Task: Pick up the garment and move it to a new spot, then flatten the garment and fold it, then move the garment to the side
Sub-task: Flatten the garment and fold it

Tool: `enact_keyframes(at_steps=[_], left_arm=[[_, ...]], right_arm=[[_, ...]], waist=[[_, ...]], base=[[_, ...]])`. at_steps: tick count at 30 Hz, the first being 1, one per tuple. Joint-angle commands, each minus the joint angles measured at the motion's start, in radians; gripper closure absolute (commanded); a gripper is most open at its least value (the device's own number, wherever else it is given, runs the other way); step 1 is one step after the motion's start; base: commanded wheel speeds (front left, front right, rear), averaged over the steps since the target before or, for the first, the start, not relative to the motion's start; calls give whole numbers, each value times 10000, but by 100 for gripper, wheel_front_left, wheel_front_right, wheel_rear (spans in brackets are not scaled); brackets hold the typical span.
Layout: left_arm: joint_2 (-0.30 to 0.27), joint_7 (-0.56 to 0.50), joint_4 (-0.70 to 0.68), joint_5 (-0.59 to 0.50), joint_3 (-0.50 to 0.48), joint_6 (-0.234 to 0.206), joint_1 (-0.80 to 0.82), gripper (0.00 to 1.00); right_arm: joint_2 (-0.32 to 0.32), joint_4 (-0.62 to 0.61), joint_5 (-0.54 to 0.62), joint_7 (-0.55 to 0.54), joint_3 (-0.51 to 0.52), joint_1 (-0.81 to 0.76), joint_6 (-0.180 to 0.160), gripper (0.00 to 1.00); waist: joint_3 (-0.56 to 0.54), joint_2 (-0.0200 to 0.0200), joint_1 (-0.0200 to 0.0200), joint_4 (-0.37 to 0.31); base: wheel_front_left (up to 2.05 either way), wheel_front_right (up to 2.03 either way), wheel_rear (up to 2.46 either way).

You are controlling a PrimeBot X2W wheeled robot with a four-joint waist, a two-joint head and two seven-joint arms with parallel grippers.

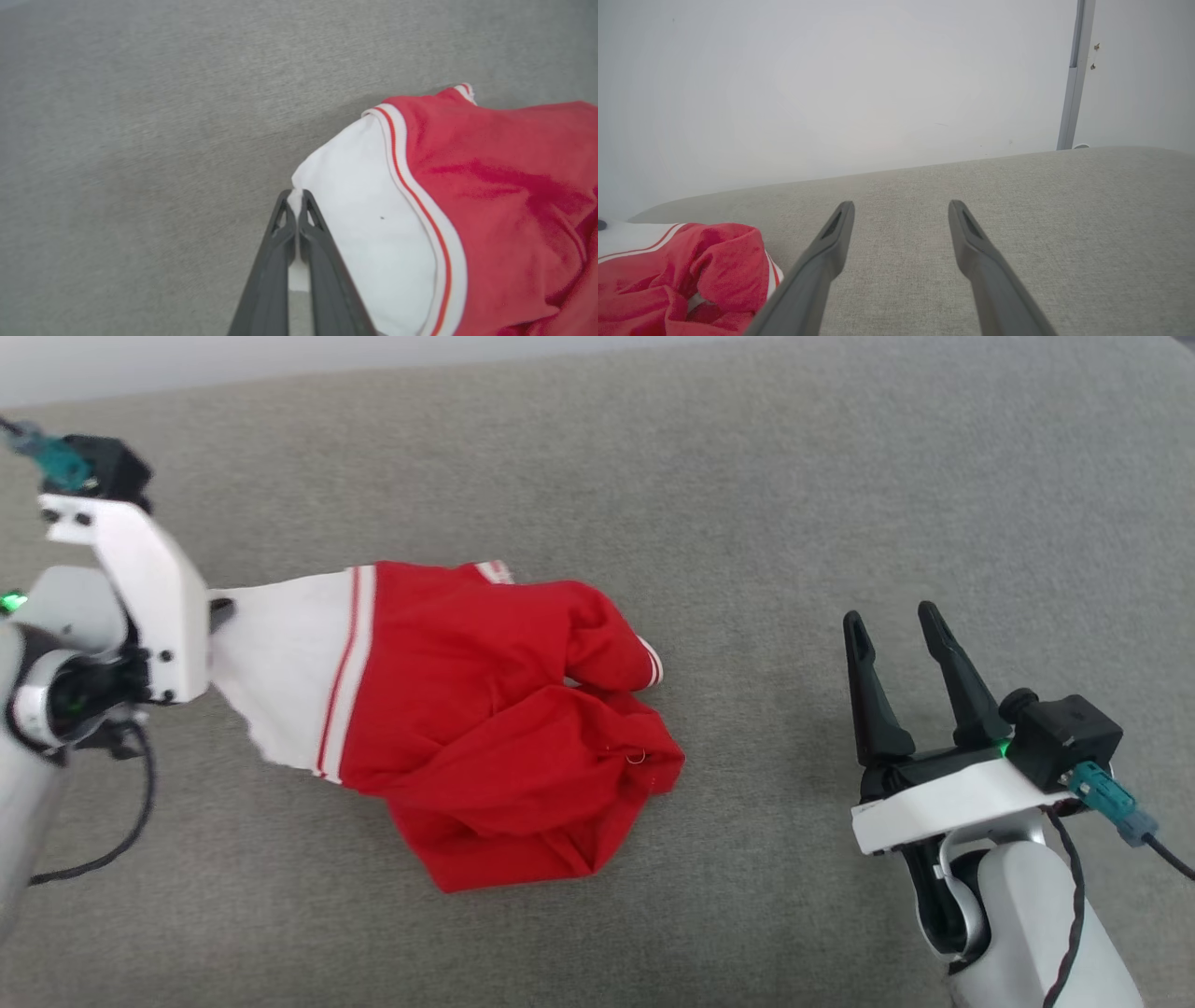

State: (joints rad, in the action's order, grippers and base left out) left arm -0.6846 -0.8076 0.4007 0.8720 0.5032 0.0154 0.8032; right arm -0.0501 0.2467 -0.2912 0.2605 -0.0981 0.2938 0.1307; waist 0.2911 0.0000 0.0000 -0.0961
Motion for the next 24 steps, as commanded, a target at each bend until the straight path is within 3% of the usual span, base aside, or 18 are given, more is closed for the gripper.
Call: enact_keyframes(at_steps=[1, 7, 12, 17, 23, 24], left_arm=[[-150, 94, -150, -8, -108, -113, -189, 100], [-1106, -5, -1213, 89, -550, -949, -1244, 100], [-1573, -156, -1650, 382, -809, -1711, -2431, 100], [-1499, -150, -1617, 693, -839, -2102, -3480, 100], [-1197, 356, -1574, 925, -959, -2020, -3884, 100], [-1153, 553, -1606, 908, -1002, -1978, -3875, 75]], right_arm=[[-6, -3, 53, 57, 10, -65, 1, 0], [-6, -41, 118, -39, 68, -188, 1, 0], [-6, -119, 130, -101, 52, -172, 1, 0], [-5, -139, 65, -101, 11, -120, 1, 0], [-6, -77, 12, -107, -27, -60, 1, 0], [-6, -68, 5, -116, -48, -61, 1, 0]], waist=[[-169, 0, 0, 174], [-398, 0, 0, 415], [-384, 0, 0, 440], [-321, 0, 0, 380], [-352, 0, 0, 383], [-387, 0, 0, 394]], base=[[0, 0, 0], [0, 0, 0], [0, 0, 0], [0, 0, 0], [0, 0, 0], [0, 0, 0]])
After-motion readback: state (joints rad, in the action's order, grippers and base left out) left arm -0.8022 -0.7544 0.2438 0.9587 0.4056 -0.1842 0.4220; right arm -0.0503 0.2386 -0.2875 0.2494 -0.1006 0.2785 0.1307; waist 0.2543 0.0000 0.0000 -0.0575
